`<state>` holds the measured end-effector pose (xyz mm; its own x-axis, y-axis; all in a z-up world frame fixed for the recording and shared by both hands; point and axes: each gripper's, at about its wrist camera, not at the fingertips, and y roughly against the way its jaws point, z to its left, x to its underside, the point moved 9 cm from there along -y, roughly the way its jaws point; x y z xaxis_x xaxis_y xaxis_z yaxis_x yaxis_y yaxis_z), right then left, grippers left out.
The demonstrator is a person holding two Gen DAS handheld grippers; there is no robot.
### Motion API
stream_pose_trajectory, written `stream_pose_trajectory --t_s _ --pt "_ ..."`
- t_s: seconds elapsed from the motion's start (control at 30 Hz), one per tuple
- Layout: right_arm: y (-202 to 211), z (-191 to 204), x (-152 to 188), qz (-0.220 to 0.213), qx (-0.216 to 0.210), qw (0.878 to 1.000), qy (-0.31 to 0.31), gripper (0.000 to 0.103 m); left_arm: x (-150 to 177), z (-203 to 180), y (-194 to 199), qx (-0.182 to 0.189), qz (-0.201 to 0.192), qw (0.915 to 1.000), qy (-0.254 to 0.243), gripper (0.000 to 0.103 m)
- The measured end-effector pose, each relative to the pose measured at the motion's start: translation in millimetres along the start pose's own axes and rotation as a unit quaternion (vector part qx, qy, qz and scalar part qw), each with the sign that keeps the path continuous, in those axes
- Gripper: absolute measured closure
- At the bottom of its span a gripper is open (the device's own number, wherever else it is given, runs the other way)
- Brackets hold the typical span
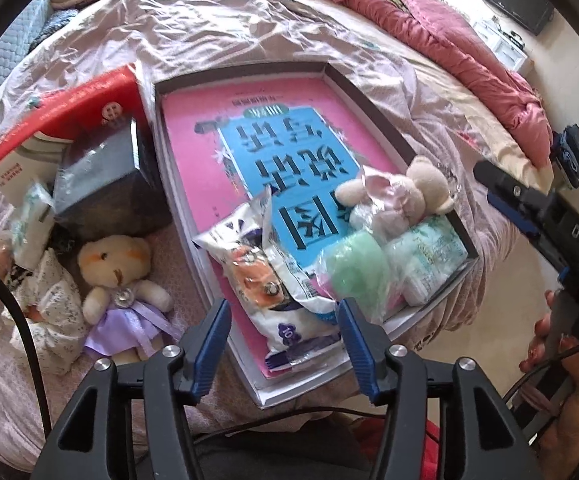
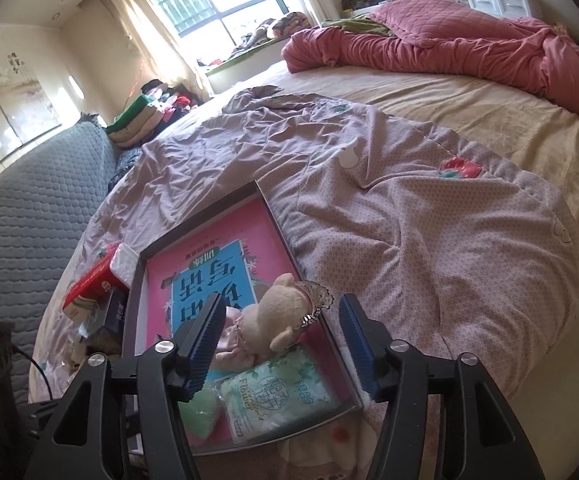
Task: Organize soft objects
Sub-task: 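Open the right gripper to release the teddy bear while the left releases the snack bag, then move both open grippers away from the tray back over the pile of soft items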
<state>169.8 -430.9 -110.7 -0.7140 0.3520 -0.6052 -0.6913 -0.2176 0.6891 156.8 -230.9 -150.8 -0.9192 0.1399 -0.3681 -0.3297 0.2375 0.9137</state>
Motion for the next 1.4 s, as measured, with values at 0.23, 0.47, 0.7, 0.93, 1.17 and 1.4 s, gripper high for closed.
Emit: stream_pose_trajectory --t_s 0.23,0.47,0.7,0.93,1.17,1.4 --pt "3.5 13.3 1.9 0.001 0.008 1.000 0.023 0.030 -3.6 5.6 21.5 -0.011 -0.033 0.9994 0.004 0.042" --pt "10.3 30.0 -0.8 -0.010 0.024 0.998 0.059 0.028 -3.9 7.3 39.3 -0.019 -0.055 0.9983 0.000 0.040" --pt "19.0 41.5 -3.2 -0.015 0.034 0.996 0.078 0.025 -5.3 14.4 61.8 -0.044 -0.083 0.9956 0.001 0.034" --pt "30.8 58.0 -5.9 -0.026 0.036 0.994 0.100 0.024 -7.3 28.4 84.4 -0.056 -0.106 0.9927 0.016 0.032" --pt "45.1 77.1 -11.2 -0.045 0.026 0.992 0.116 0.021 -4.9 40.8 96.2 -0.067 -0.113 0.9909 0.030 0.029" --pt "53.3 93.0 -11.4 -0.049 0.020 0.990 0.133 0.020 -3.1 47.6 103.8 -0.077 -0.117 0.9895 0.035 0.029"
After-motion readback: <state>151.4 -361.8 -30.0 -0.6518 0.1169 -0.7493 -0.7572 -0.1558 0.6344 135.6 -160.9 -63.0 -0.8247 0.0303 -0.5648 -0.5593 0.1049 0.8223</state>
